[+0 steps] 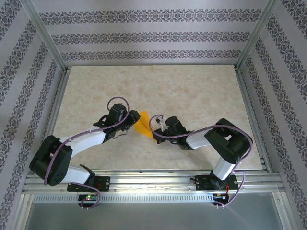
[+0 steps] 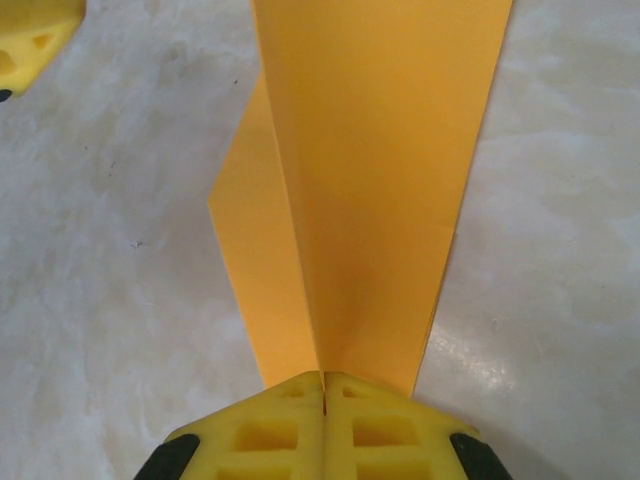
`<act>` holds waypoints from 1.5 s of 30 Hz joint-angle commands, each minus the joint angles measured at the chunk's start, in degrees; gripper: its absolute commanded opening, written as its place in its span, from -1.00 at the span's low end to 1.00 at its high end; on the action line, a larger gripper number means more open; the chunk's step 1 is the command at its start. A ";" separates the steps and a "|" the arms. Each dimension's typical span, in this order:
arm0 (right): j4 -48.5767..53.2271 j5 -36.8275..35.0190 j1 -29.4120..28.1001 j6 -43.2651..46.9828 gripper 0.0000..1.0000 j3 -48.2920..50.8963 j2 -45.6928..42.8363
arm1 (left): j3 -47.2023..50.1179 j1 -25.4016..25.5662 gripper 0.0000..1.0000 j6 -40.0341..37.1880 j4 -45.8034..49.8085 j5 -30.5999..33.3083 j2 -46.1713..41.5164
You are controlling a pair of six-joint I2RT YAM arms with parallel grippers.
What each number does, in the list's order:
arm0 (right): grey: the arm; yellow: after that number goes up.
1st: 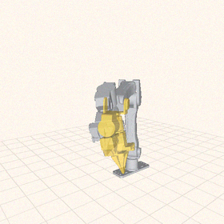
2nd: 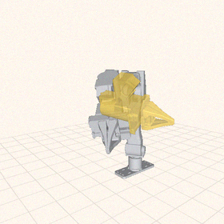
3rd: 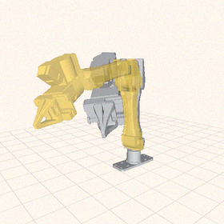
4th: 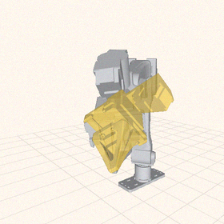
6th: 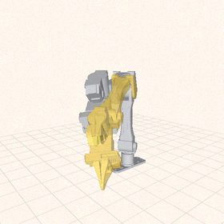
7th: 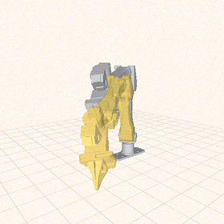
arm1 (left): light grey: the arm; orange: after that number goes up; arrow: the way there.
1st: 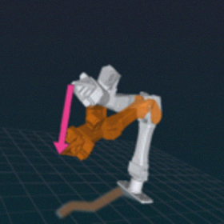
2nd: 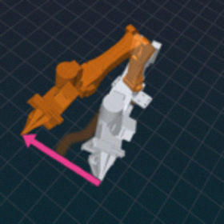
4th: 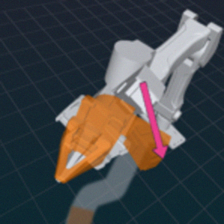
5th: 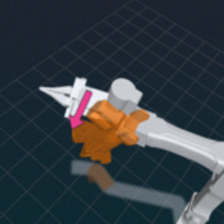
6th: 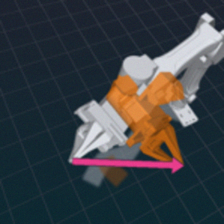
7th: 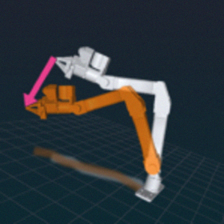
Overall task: Fold a paper plane with a square sheet of paper (pick it up from the middle)
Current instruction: Fourth fold the wing at the center of the table.
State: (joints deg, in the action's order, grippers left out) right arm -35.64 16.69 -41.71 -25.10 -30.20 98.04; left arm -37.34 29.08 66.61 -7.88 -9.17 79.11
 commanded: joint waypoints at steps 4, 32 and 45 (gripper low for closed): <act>-1.72 6.81 2.16 -7.76 -1.00 -2.21 2.72 | 1.11 -0.65 -0.06 -1.18 0.16 -0.07 -0.85; -11.38 18.60 9.85 -27.69 -1.00 1.36 8.43 | -6.73 -0.78 -0.63 -5.57 -7.38 -12.25 13.07; -10.42 18.20 10.78 -28.52 -1.00 2.16 8.61 | -11.32 -0.82 -0.68 -8.48 -10.26 -17.19 21.21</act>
State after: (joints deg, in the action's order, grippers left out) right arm -47.05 35.31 -31.83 -53.06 -29.50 105.60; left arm -46.68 28.77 60.38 -14.83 -24.69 99.33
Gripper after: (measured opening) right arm 0.044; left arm 0.161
